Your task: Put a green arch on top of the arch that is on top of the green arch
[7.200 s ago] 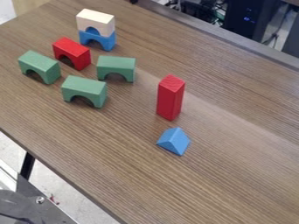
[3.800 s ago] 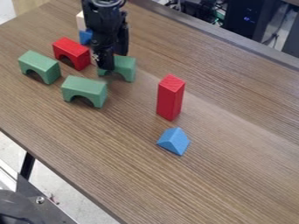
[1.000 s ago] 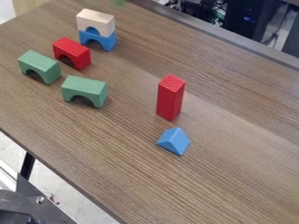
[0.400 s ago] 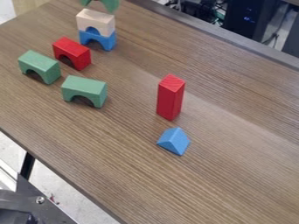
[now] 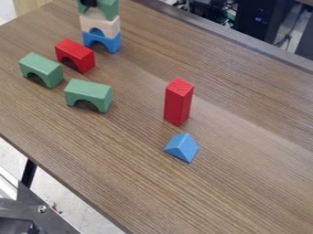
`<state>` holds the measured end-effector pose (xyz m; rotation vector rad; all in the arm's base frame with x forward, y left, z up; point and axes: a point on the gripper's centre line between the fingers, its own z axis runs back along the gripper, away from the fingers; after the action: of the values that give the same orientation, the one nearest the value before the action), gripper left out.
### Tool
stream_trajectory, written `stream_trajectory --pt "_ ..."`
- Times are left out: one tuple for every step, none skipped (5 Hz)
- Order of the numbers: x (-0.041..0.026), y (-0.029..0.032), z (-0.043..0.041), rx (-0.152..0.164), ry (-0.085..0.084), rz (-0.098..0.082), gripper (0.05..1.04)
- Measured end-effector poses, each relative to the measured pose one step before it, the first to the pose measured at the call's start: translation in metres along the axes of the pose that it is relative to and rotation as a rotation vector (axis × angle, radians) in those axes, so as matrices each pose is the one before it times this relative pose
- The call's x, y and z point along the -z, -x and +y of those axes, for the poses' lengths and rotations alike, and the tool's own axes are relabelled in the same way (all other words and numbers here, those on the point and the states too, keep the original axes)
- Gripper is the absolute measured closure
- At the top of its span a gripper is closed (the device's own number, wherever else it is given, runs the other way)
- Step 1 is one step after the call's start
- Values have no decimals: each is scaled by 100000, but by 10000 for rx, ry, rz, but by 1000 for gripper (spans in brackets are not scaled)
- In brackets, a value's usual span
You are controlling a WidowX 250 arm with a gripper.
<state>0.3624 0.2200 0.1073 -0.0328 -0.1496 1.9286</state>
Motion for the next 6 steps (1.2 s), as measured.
stream_trajectory --pt "38 98 96 -72 -40 136 527" --pt "0 75 136 -23 -79 86 527" --pt "-74 104 58 -33 -51 68 527" --pt "0 23 -4 -4 2 14 481" --pt "44 -206 -207 181 -25 -143 171" --pt "266 -161 0 78 -19 -101 81"
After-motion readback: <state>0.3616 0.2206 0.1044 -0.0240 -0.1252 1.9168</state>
